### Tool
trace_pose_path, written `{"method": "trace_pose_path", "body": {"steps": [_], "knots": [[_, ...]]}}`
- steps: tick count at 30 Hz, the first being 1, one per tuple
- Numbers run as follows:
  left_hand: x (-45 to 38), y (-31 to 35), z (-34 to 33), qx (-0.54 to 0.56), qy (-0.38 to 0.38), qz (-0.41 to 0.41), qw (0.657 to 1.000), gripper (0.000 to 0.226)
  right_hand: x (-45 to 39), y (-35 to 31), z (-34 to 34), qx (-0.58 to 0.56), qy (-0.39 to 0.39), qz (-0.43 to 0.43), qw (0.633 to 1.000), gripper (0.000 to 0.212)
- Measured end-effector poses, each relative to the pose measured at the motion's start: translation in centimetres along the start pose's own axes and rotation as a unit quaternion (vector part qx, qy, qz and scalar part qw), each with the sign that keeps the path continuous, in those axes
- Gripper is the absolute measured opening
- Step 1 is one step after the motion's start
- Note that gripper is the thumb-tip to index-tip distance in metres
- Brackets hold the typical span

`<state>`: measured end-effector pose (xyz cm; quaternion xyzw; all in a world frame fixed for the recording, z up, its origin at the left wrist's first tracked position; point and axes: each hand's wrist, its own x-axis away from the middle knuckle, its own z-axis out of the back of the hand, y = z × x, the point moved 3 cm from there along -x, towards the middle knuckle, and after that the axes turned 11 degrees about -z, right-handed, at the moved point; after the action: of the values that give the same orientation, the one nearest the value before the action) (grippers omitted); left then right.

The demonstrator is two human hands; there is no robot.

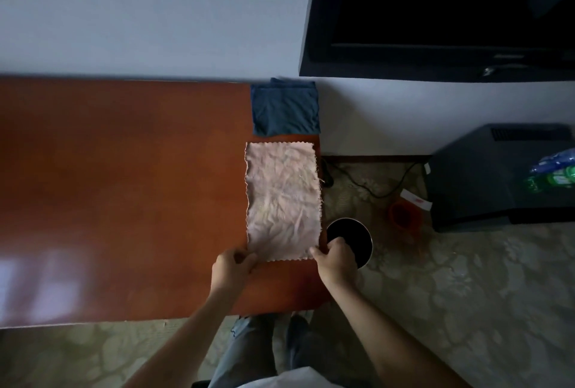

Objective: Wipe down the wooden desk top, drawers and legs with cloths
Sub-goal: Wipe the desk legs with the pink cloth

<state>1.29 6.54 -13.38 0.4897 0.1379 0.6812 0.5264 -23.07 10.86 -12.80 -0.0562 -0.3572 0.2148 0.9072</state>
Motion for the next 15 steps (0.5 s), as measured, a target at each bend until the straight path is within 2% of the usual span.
{"method": "trace_pose_path", "body": {"steps": [4,8,10,12,15], "knots": [[0.2,0.1,0.5,0.017,0.003,0.005,1.000,0.013,-0.7,0.2,-0.2,-0.002,0.024,-0.014,1.000,0.012],[0.2,0.7,0.6,-0.013,-0.015,-0.024,1.000,0.016,-0.6,1.1,0.2,-0.021,0.001,-0.010,1.000,0.008],[0.4,1.3,0.0,-0.067,-0.042,-0.037,0.996,0.015,-0.4,1.3,0.3,-0.028,-0.007,-0.005,1.000,0.007],[0.6,1.8,-0.8,-0.153,-0.053,-0.064,0.985,0.025,-0.2,1.3,0.4,-0.027,-0.011,-0.001,1.000,0.006],[0.7,2.2,-2.0,-0.188,-0.030,-0.059,0.980,0.022,0.4,1.0,0.3,-0.016,-0.009,0.012,1.000,0.005]]}}
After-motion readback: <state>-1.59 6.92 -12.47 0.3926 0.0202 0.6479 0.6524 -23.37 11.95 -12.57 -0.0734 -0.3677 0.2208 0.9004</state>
